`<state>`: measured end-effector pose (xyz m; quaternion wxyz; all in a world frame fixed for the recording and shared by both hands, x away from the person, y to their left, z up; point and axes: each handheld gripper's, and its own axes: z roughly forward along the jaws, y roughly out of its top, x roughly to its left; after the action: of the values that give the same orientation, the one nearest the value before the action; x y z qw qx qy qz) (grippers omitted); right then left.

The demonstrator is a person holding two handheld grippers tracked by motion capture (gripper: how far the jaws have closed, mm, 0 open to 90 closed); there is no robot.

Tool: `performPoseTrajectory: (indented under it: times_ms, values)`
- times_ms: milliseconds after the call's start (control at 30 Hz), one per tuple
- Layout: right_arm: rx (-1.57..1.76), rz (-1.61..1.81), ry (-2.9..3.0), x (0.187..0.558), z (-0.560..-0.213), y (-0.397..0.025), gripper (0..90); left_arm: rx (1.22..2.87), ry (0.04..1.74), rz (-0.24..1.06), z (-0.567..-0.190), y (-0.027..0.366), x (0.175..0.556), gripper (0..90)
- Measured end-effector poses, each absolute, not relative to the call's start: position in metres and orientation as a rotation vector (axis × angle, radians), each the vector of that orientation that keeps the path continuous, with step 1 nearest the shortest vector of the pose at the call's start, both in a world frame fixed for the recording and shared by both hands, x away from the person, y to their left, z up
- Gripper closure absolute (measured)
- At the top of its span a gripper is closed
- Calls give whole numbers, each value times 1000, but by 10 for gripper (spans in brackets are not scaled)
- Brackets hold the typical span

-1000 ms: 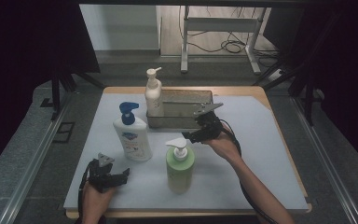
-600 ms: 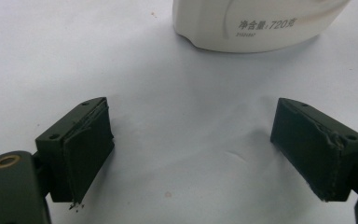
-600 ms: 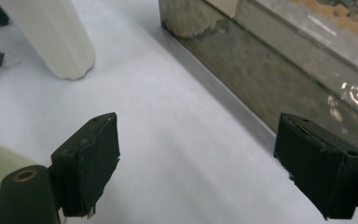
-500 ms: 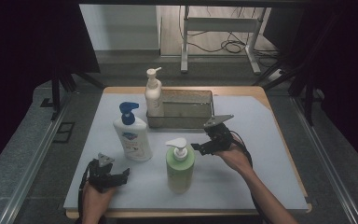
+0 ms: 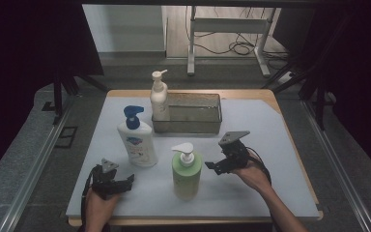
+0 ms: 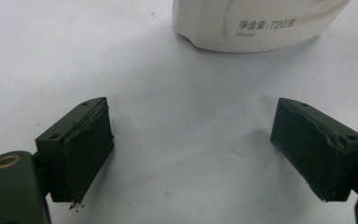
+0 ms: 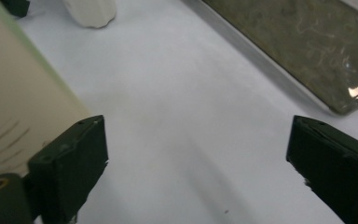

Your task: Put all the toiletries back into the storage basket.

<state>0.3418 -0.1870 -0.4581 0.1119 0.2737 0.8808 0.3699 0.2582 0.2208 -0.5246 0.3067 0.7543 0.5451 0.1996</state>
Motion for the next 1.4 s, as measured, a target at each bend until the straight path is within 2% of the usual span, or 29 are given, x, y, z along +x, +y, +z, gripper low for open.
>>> performPoseTrajectory:
  times_ms: [133, 467, 867, 1067, 1400]
  values:
    - [790, 1093, 2600, 333, -460, -192, 0, 1996, 1442, 528, -525, 221, 258, 120]
    - [764, 1123, 2661, 311, -463, -194, 0, 1997, 1442, 528, -525, 221, 258, 120]
    - [611, 1182, 2702, 282, -448, -174, 0, 1994, 1443, 528, -525, 221, 258, 120]
    - [569, 1205, 2708, 277, -443, -164, 34, 1994, 1443, 528, -525, 221, 258, 120]
    - [530, 1249, 2707, 276, -433, -147, 26, 1998, 1443, 526, -524, 221, 258, 120]
